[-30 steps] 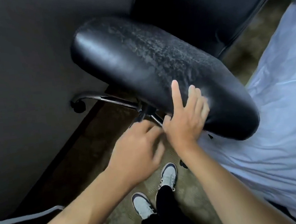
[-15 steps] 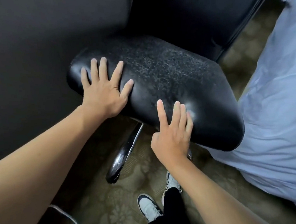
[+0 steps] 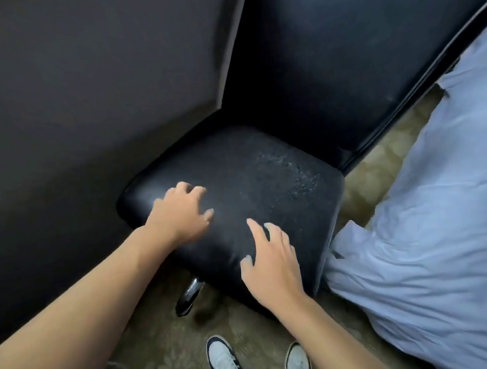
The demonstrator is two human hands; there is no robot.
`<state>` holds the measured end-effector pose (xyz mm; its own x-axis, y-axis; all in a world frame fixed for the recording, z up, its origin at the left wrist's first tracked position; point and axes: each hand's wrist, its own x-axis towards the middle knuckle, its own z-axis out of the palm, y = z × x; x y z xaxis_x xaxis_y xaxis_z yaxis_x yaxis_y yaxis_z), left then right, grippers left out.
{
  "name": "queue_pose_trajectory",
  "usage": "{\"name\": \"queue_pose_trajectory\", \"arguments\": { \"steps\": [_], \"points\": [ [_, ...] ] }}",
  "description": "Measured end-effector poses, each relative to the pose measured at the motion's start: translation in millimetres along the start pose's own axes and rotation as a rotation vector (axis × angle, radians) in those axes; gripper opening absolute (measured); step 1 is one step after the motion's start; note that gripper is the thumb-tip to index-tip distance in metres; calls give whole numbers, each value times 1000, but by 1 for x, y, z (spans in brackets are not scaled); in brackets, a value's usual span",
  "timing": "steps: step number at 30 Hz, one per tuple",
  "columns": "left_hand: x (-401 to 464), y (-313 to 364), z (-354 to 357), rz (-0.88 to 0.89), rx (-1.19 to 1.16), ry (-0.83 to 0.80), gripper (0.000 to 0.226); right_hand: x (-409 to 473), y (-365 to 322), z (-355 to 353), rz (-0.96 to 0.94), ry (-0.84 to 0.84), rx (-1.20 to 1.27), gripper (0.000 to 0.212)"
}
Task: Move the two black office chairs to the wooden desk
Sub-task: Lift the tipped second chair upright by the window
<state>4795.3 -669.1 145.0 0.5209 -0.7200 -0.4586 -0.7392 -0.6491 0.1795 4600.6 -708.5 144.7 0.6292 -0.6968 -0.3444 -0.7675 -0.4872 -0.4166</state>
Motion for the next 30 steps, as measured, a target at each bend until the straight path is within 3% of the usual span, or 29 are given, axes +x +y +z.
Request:
{"name": "queue_pose_trajectory", "arguments": {
  "steps": [5,8,11,14,17,20,22,24,26,30],
  "points": [
    [-57,41,-40,48,-257,121,48,2,-20,-108,-206,263,-22,45],
    [-79,80,-86,56,-378,253,48,7,-32,-187,-421,534,-36,35],
    [-94,131,-131,54,-483,404,45,15,-34,-268,-543,685,-27,34],
    [-113,192,-162,42,-507,474,46,20,-10,-330,-447,598,-204,44],
    [-126,237,-176,8,-500,459,47,33,29,-368,-265,353,-388,63],
    [-138,270,-178,-6,-483,407,48,42,62,-389,-157,-110,-26,79],
    [-149,287,-173,-13,-491,400,49,30,75,-381,-190,-288,218,70],
    [-157,297,-163,-25,-513,391,51,14,84,-360,-200,-243,387,49],
    [-166,303,-150,-50,-537,354,54,1,93,-345,-201,-172,500,40],
    [-186,305,-122,-97,-578,260,56,-17,99,-342,-185,-113,474,54]
  ]
}}
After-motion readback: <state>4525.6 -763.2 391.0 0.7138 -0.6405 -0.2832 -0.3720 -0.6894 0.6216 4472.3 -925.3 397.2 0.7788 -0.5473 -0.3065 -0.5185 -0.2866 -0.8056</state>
